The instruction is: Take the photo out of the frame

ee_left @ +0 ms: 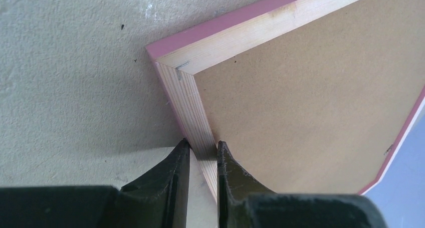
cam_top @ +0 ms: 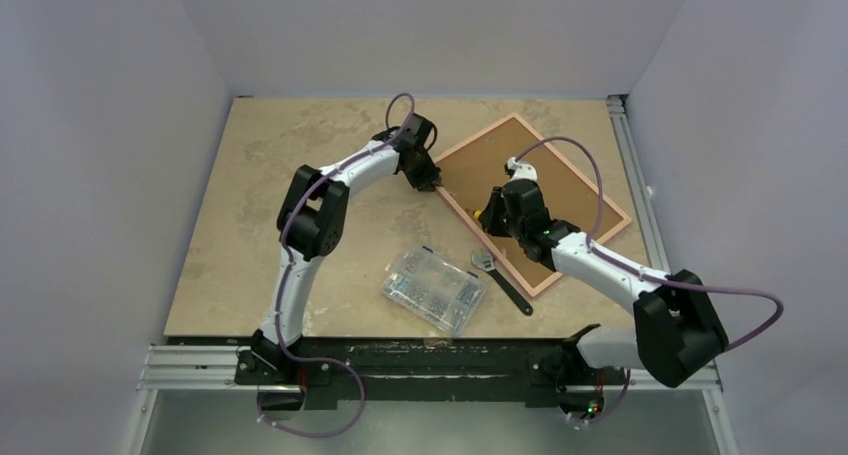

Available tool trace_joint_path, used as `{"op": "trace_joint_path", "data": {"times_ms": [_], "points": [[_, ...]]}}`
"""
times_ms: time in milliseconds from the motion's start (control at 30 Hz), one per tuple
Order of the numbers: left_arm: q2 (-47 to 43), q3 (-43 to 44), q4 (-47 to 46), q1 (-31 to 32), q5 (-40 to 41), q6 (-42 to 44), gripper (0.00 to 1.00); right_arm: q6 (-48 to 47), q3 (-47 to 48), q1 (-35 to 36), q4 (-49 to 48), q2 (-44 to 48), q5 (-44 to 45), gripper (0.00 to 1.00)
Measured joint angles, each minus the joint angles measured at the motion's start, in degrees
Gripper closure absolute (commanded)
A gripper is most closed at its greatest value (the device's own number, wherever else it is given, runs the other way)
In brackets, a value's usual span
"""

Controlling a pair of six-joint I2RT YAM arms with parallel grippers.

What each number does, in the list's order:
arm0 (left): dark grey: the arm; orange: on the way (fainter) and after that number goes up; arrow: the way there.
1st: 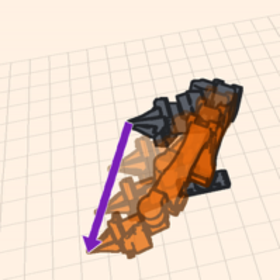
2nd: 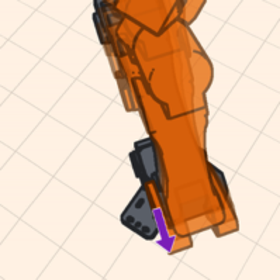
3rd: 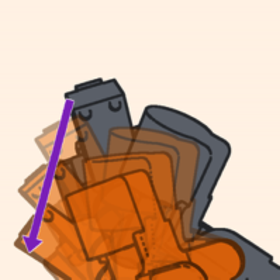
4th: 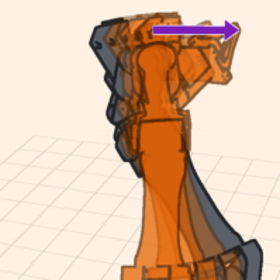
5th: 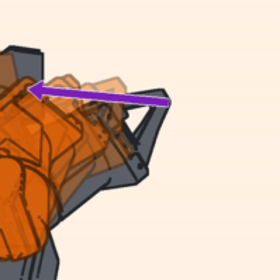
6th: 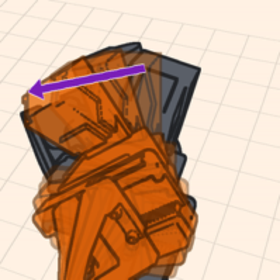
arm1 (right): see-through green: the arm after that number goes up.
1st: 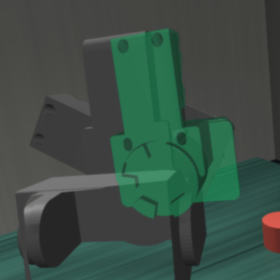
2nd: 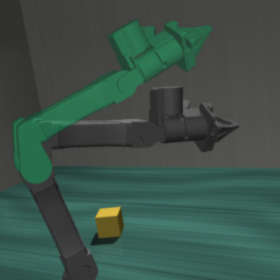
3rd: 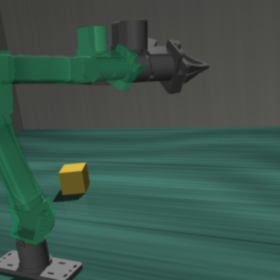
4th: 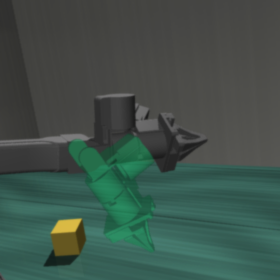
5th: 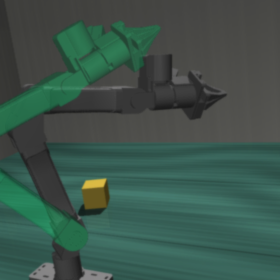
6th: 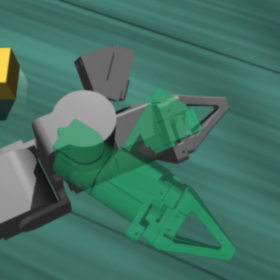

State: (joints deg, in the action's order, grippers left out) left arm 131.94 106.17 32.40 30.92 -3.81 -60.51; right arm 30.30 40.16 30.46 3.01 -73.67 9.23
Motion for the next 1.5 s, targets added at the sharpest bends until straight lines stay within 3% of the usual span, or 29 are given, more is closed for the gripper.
{"op": "trace_joint_path", "data": {"times_ms": [133, 267, 333, 500, 633, 833, 1033, 1333, 1500], "points": [[-0.2, -1.2, -1.6, -0.6, -2.3, 0.7, 0.73, -0.7, 0.0, -0.6, -4.4, -2.6, -1.2, 1.00], [-0.8, -3.3, -4.6, -1.2, -4.3, 2.6, 0.61, -1.3, 0.0, -0.6, -7.1, -4.0, -2.7, 1.00], [-0.8, -3.3, -5.5, -1.4, -5.1, 3.4, 0.63, -1.5, 0.0, -0.6, -8.4, -4.6, -3.4, 1.00], [-0.8, -3.8, -5.5, -1.8, -5.9, 4.0, 0.81, -2.3, -0.2, -0.7, -12.7, -7.2, -4.2, 1.00], [-0.9, -4.4, -6.2, -2.2, -7.1, 2.5, 0.87, -2.7, -0.1, -0.7, -17.5, -10.6, -4.2, 1.00], [-0.9, -5.0, -9.0, -2.7, -6.0, 1.9, 0.88, -3.0, 2.4, -0.6, -21.8, -15.7, -3.3, 1.00], [-0.9, -5.2, -11.3, -3.7, -4.3, 1.6, 0.85, -4.1, 8.4, -0.4, -19.6, -19.7, -2.1, 1.00], [-0.9, -5.2, -10.8, -3.7, -6.4, 1.6, 0.85, -6.3, 11.0, -0.4, -13.9, -18.6, -1.7, 1.00], [-0.9, -5.2, -10.4, -3.4, -8.0, 1.5, 0.90, -6.3, 7.4, -0.6, -13.2, -14.1, -1.1, 1.00]]}}
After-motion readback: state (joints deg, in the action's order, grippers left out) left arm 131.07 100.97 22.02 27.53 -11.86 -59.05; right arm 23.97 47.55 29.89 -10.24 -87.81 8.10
